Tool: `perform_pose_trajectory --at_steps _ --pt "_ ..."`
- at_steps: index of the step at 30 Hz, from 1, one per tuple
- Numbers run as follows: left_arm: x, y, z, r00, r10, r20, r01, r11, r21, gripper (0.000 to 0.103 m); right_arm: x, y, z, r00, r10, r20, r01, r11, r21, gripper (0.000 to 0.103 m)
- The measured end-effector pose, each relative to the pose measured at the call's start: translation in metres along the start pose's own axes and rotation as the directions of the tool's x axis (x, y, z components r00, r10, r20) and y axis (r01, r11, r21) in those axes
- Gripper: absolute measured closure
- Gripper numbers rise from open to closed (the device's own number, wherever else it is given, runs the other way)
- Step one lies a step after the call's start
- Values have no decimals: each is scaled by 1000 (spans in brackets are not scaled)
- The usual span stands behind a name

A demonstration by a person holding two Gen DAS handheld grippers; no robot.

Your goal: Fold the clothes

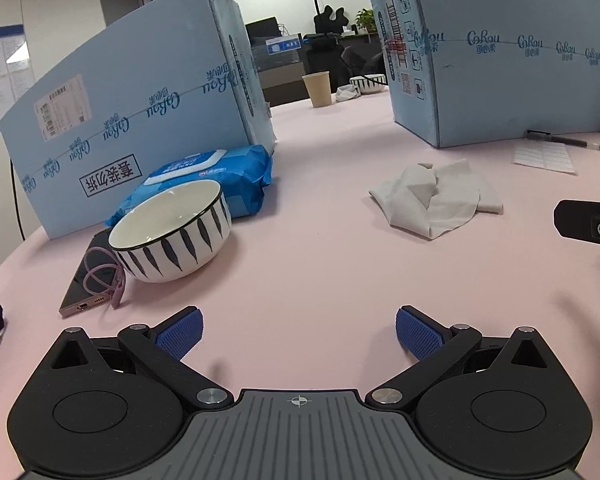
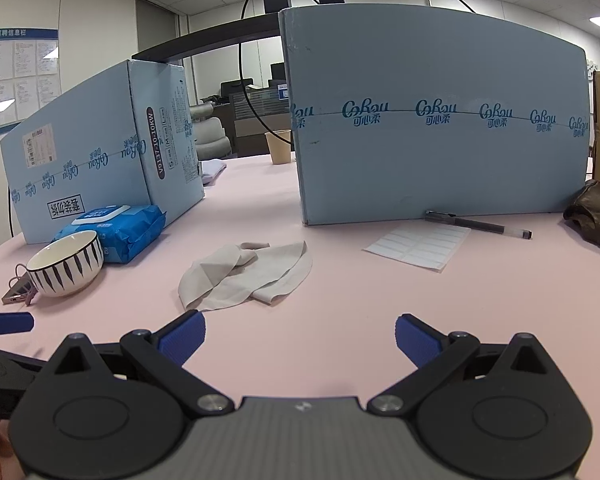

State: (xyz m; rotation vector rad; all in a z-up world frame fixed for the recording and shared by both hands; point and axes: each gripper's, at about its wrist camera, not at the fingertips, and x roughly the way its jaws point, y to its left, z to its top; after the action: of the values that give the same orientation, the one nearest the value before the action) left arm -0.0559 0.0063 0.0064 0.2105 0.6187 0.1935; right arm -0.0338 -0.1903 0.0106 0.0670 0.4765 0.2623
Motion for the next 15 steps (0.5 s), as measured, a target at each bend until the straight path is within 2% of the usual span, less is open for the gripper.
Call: perform_pose_trajectory --at_steps 4,8,12,15 --pt "0 4 0 1000 4 -4 -4 1000 -25 0 1 -5 0 1000 0 -8 0 1000 32 0" --pt "1 8 0 1000 -27 -7 27 999 -46 8 2 -2 0 1000 -2 -11 2 1000 14 0" --pt "1 9 0 999 -37 -5 37 998 -55 26 3 -2 0 1000 0 -16 1 1000 17 0" --pt "0 9 0 999 -45 -2 45 998 -53 29 4 -3 0 1000 1 -20 0 1000 18 0"
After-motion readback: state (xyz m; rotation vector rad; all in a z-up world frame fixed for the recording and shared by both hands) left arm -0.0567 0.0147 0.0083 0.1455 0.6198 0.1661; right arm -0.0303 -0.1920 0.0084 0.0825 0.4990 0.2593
